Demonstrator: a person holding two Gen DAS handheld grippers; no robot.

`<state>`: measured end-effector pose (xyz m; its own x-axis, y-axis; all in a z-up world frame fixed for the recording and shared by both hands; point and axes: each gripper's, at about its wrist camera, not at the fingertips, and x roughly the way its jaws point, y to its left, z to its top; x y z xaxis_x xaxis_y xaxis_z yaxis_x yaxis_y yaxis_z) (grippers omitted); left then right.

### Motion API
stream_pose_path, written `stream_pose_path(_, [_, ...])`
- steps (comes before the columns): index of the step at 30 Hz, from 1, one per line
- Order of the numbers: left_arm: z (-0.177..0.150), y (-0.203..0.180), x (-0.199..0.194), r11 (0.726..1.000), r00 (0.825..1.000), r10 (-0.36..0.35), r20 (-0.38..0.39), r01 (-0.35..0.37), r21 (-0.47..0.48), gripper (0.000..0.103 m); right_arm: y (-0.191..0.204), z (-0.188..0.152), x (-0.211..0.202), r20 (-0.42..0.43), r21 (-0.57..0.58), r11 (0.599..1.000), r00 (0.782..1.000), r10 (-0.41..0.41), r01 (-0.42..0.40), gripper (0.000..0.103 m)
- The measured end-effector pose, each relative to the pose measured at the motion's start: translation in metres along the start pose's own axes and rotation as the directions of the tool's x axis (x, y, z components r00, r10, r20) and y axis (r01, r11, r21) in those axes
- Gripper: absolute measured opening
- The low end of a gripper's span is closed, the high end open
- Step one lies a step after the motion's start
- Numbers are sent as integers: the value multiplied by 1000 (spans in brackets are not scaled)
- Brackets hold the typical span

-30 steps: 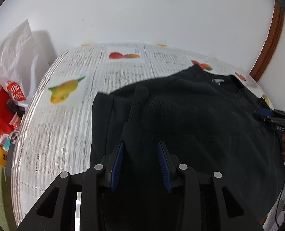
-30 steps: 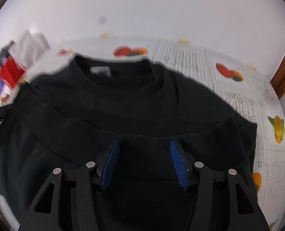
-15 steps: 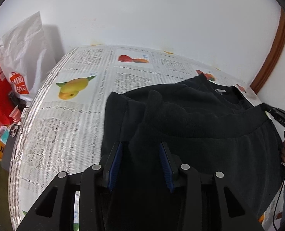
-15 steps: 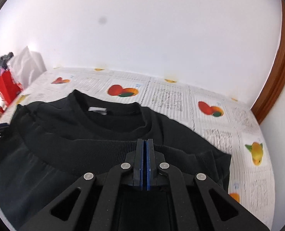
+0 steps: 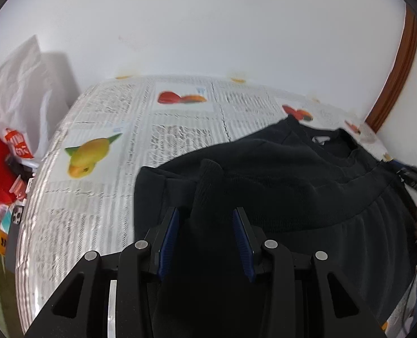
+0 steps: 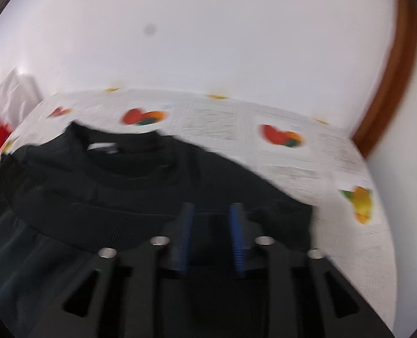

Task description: Fold small clothes

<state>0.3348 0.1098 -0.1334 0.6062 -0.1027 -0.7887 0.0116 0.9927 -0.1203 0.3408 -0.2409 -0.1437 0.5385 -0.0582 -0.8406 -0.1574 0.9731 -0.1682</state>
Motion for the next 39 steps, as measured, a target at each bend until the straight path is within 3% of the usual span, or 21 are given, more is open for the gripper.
stream_pose_path(2, [1, -2, 6, 1000, 1000, 10, 1, -10, 0, 33, -19, -3, 5, -35, 42, 999, 999, -13, 15, 39])
stream_pose_path(4, [1, -3, 9, 999, 999, 35, 5, -35, 2, 15, -30, -9, 20, -98, 39, 999, 995, 8, -4, 39])
stream_pose_path(6, [3, 0, 7, 999, 999, 43, 31, -42, -8, 9, -30, -14, 28, -106, 21, 1000, 994, 17, -15, 38])
stream_pose_path(8, [6, 9, -4, 997, 994, 45, 98, -39, -62, 9, -31, -15, 27, -86, 20, 1000, 996, 10, -9, 23])
stream_pose_path(11, [10, 18, -7, 995, 993, 4, 117, 8, -103, 9, -35, -13, 15, -15, 14, 1000, 1000, 25, -25, 9])
stream_pose_path(14, [12, 16, 0, 996, 995, 21, 101, -12, -91, 9, -44, -11, 2, 69, 47, 999, 997, 20, -24, 8])
stream_pose_path(16, [12, 15, 6, 996, 996, 28, 87, -20, -90, 9, -51, -10, 7, 64, 79, 996, 997, 32, -37, 8])
stream_pose_path(17, [13, 14, 9, 996, 997, 29, 73, -22, -90, 9, -51, -10, 14, 42, 75, 997, 999, 8, -11, 6])
stream_pose_path(18, [13, 13, 13, 995, 997, 43, 58, -37, -88, 9, -53, -11, 21, 22, 65, 996, 998, -67, 65, 0])
stream_pose_path(19, [12, 11, 13, 995, 998, 47, 51, -43, -86, 9, -60, -12, 33, -23, 74, 986, 989, -145, 147, 0])
stream_pose_path(21, [12, 12, 14, 995, 998, 39, 43, -35, -90, 10, -81, -14, 42, -82, 178, 978, 992, -97, 110, 0])
stream_pose_path(22, [12, 12, 13, 996, 999, 35, 41, -31, -86, 10, -89, -15, 36, -56, 218, 973, 996, -62, 73, 0])
stream_pose_path(25, [11, 10, 12, 997, 999, 44, 31, -42, -71, 12, -89, -15, 16, -19, 195, 978, 997, -76, 78, 0])
stream_pose_path(31, [2, 9, -1, 996, 999, 36, 5, -36, -79, 18, -80, -35, -14, -57, 161, 986, 998, -33, 42, 0])
stream_pose_path(33, [-6, 7, -10, 997, 999, 47, -7, -47, -65, 23, -76, -48, -27, -69, 163, 986, 997, -19, 30, 2])
stream_pose_path(35, [-16, 6, -21, 997, 999, 48, -13, -48, -56, 25, -72, -66, -38, -86, 165, 986, 996, -9, 23, 9])
stream_pose_path(37, [-29, 7, -33, 998, 999, 42, -17, -43, -56, 37, -73, -87, -54, -81, 183, 983, 997, -10, 24, 34])
stream_pose_path(39, [-44, 11, -47, 998, 999, 36, -13, -36, -51, 53, -74, -102, -66, -79, 200, 980, 997, 5, 11, 51])
